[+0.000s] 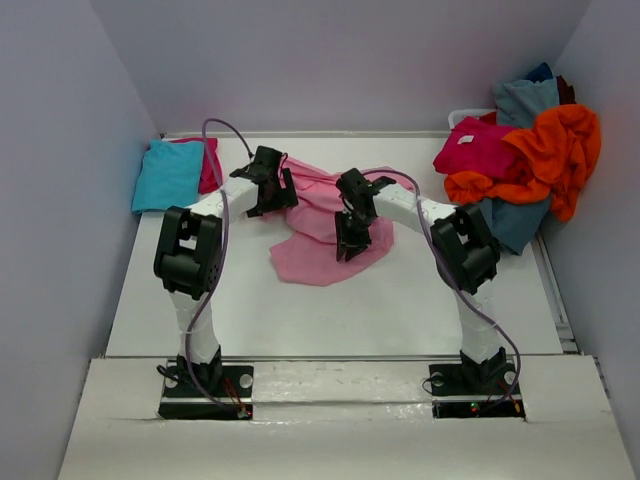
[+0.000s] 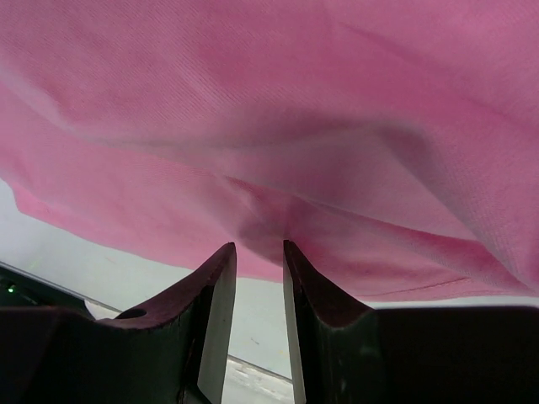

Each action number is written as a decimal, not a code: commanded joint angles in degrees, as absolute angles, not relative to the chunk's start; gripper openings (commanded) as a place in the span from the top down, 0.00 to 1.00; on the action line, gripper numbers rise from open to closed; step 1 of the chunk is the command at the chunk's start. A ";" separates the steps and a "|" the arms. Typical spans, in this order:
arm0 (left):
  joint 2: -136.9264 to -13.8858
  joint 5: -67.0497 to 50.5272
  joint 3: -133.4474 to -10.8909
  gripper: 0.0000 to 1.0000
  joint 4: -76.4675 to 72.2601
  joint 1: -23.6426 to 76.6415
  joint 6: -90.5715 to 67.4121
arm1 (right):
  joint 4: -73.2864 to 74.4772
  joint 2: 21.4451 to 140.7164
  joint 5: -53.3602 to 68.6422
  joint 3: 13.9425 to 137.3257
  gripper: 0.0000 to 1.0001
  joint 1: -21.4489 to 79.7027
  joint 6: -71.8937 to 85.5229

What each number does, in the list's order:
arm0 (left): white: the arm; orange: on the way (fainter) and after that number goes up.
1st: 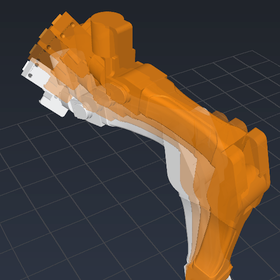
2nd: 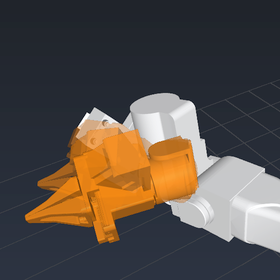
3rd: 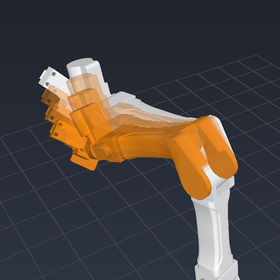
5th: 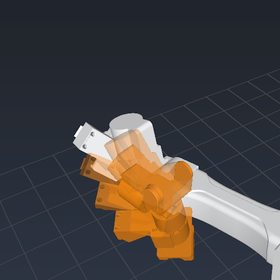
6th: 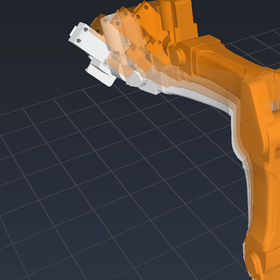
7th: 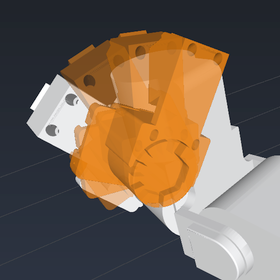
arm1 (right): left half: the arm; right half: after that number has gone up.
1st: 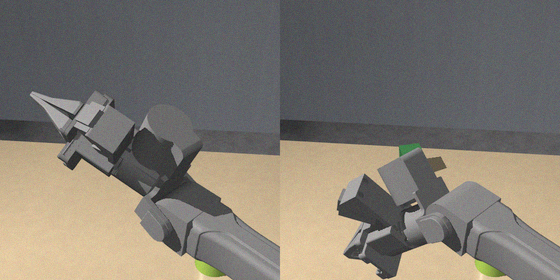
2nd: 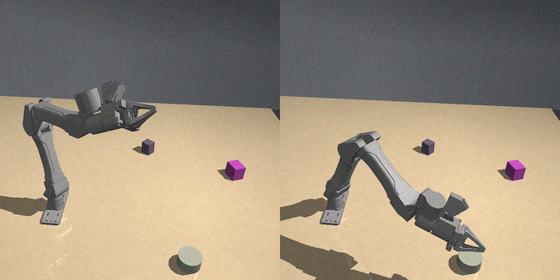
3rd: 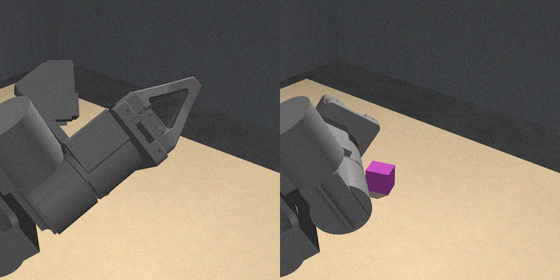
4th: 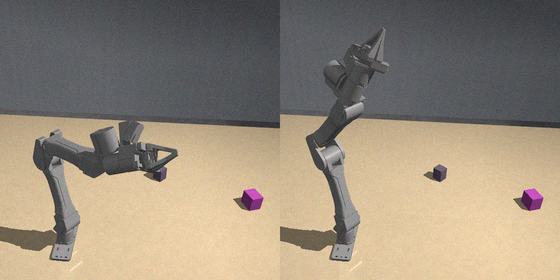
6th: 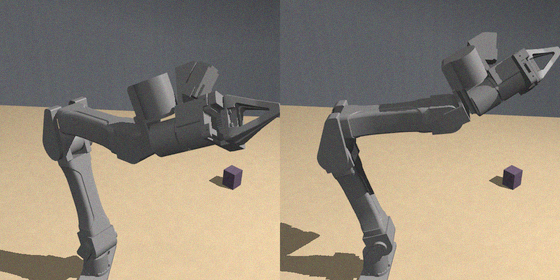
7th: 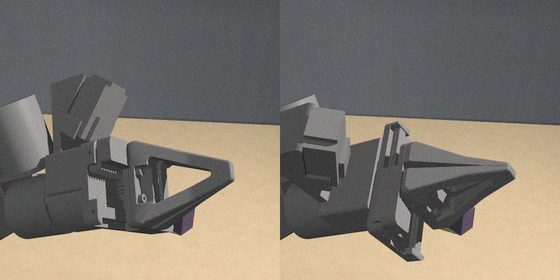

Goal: Fold and stack the t-shirts
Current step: Flatten out the crumpled T-shirt at the center of the board.

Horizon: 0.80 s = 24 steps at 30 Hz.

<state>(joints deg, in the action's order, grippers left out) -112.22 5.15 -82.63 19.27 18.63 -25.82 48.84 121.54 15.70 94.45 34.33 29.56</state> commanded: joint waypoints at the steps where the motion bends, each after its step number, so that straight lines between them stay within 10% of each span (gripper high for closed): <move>1: -111.62 8.43 -83.94 0.02 20.21 18.63 -25.75 | 47.64 121.99 16.70 93.34 0.65 35.59 28.83; 14: -108.19 11.78 -80.86 0.20 20.39 18.63 -26.37 | 46.32 122.26 16.88 89.74 0.81 36.12 28.92; 24: -107.14 12.04 -79.63 0.88 20.65 18.11 -26.98 | 46.49 121.91 15.38 86.66 0.85 36.12 28.74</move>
<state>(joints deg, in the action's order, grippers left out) -111.87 10.74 -80.14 20.49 18.50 -26.28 46.70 121.71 17.56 89.32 35.33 29.39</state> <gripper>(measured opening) 0.209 0.155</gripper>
